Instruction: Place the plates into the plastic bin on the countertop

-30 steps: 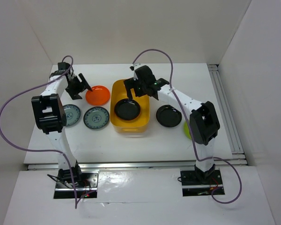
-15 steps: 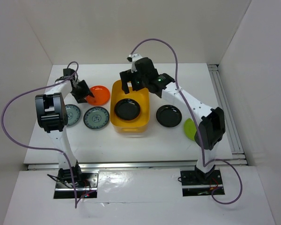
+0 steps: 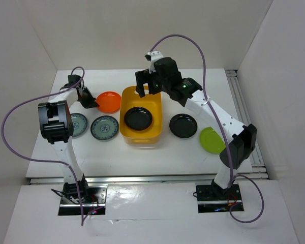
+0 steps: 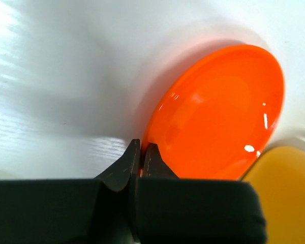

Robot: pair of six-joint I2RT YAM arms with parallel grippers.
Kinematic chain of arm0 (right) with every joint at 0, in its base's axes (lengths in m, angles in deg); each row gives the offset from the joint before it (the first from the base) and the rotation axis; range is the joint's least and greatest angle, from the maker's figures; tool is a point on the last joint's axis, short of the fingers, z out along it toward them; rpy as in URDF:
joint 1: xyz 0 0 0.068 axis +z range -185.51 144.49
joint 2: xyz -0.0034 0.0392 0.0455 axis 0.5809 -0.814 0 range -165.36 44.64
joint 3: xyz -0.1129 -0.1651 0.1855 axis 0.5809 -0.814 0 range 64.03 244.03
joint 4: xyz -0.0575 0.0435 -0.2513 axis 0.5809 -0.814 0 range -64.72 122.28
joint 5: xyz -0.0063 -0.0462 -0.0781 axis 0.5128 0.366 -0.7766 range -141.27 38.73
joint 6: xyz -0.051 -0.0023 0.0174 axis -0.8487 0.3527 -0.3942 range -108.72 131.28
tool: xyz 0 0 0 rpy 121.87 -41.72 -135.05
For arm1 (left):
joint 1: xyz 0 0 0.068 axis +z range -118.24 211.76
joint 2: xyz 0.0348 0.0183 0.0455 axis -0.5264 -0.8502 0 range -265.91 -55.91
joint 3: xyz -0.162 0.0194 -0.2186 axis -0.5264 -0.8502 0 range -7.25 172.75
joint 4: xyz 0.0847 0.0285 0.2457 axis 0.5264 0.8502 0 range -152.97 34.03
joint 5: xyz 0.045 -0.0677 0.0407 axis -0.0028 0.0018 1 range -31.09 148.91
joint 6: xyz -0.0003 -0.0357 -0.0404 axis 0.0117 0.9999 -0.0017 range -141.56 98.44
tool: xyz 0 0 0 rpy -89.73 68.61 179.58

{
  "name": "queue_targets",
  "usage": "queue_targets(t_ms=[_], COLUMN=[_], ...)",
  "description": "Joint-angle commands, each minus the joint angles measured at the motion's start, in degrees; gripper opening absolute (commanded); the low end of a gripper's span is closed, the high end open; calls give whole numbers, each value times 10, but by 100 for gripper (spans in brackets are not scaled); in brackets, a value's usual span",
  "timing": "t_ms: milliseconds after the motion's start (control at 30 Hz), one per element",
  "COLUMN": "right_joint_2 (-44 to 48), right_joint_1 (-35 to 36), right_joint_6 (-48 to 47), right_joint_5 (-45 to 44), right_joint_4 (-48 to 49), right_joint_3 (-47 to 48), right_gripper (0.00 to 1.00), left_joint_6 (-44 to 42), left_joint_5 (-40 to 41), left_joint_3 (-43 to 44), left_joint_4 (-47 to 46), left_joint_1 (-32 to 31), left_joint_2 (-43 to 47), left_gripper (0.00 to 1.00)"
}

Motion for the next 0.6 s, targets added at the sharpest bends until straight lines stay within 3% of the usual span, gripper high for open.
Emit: queue_targets(t_ms=[0, 133, 400, 567], right_joint_2=[42, 56, 86, 103], right_joint_1=[-4, -14, -34, -64], right_joint_6=[1, 1, 6, 6], right_joint_5=[-13, -19, -25, -25], right_joint_4=[-1, -1, -14, -14], right_joint_3=[7, -5, -11, -22], right_gripper=[100, 100, 100, 100], left_joint_6=[-9, 2, 30, 30], left_joint_5=[43, 43, 32, -58], left_joint_3=[11, 37, 73, 67], left_joint_4=[23, 37, 37, 37], left_joint_1=[0, 6, 44, 50], left_joint_2=[-16, -9, 119, 217], left_gripper=[0, 0, 0, 0])
